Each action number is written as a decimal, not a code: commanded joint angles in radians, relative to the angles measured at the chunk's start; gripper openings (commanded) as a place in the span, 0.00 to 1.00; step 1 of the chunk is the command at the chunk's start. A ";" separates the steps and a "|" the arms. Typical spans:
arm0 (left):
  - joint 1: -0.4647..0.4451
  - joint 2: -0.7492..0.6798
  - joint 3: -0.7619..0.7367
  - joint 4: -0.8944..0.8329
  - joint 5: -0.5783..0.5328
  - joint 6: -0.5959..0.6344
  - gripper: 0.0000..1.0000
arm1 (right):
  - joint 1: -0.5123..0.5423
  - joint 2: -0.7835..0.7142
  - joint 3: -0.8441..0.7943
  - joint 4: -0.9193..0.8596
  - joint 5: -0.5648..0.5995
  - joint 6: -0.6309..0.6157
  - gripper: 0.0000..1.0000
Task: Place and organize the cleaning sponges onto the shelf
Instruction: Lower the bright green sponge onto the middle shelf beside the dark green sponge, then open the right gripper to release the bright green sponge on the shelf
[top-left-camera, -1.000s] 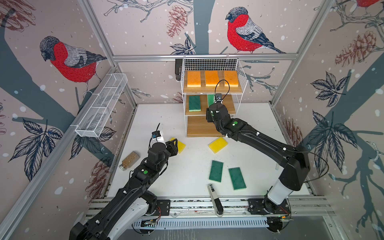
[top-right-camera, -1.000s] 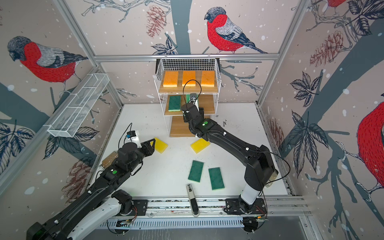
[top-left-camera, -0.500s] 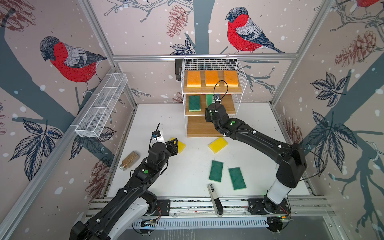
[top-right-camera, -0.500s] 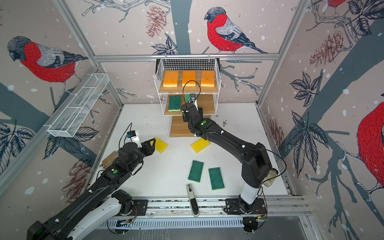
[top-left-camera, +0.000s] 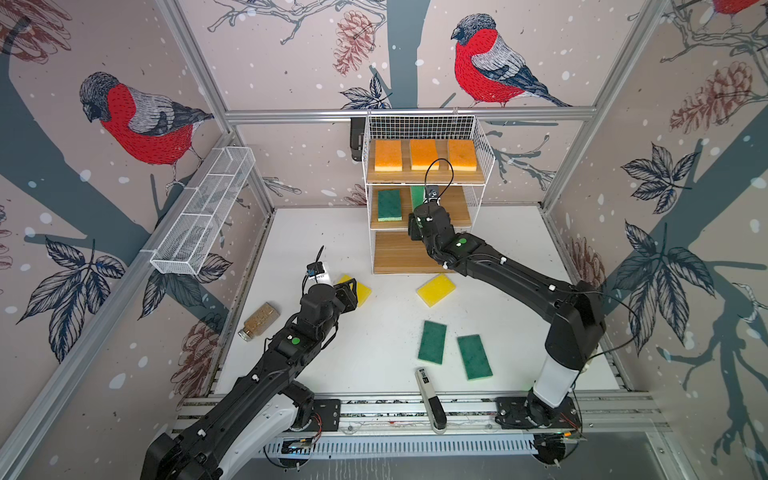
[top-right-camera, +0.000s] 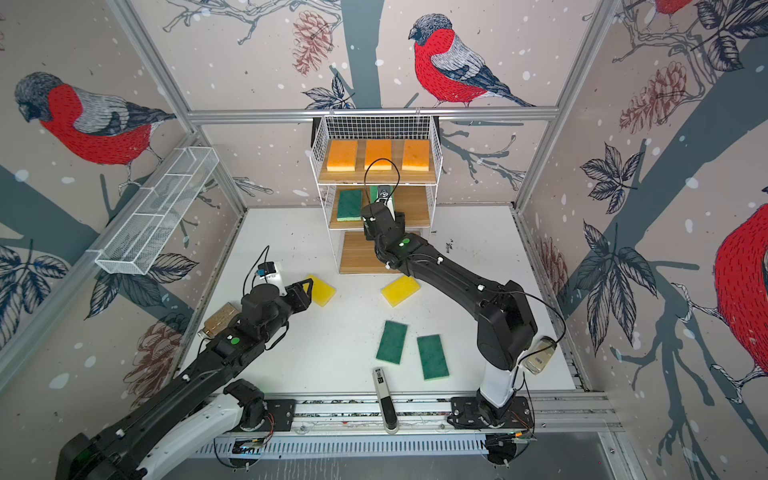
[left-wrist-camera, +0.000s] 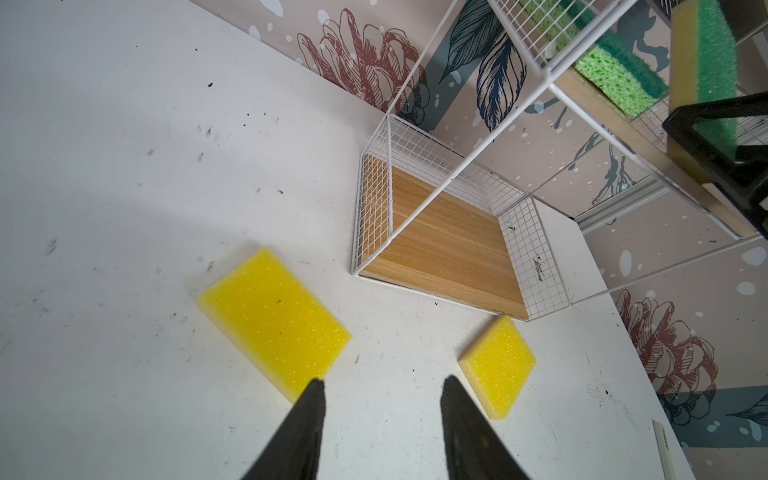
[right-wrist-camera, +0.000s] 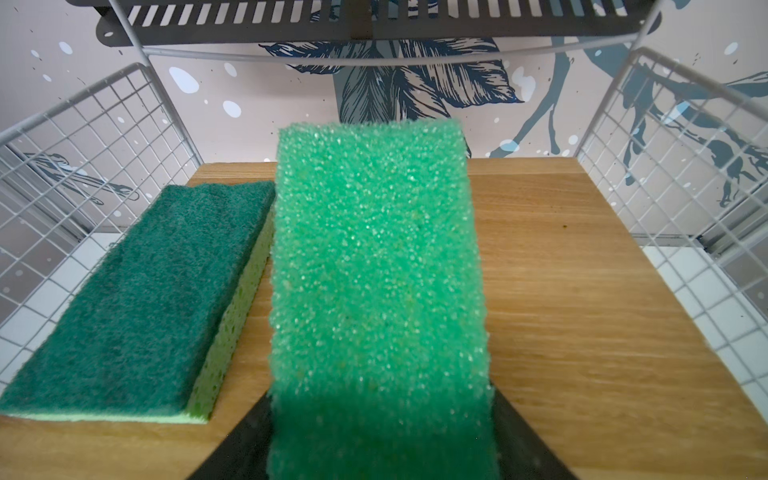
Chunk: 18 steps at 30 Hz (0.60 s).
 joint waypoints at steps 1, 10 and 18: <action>0.001 0.000 -0.001 0.045 0.003 -0.003 0.47 | -0.002 0.005 0.011 -0.004 0.000 0.008 0.71; 0.002 0.009 -0.002 0.054 0.005 -0.006 0.47 | -0.002 -0.004 0.009 -0.025 0.017 0.020 0.79; 0.001 0.004 -0.001 0.050 0.007 -0.011 0.47 | 0.004 -0.028 0.008 -0.026 0.016 0.020 0.83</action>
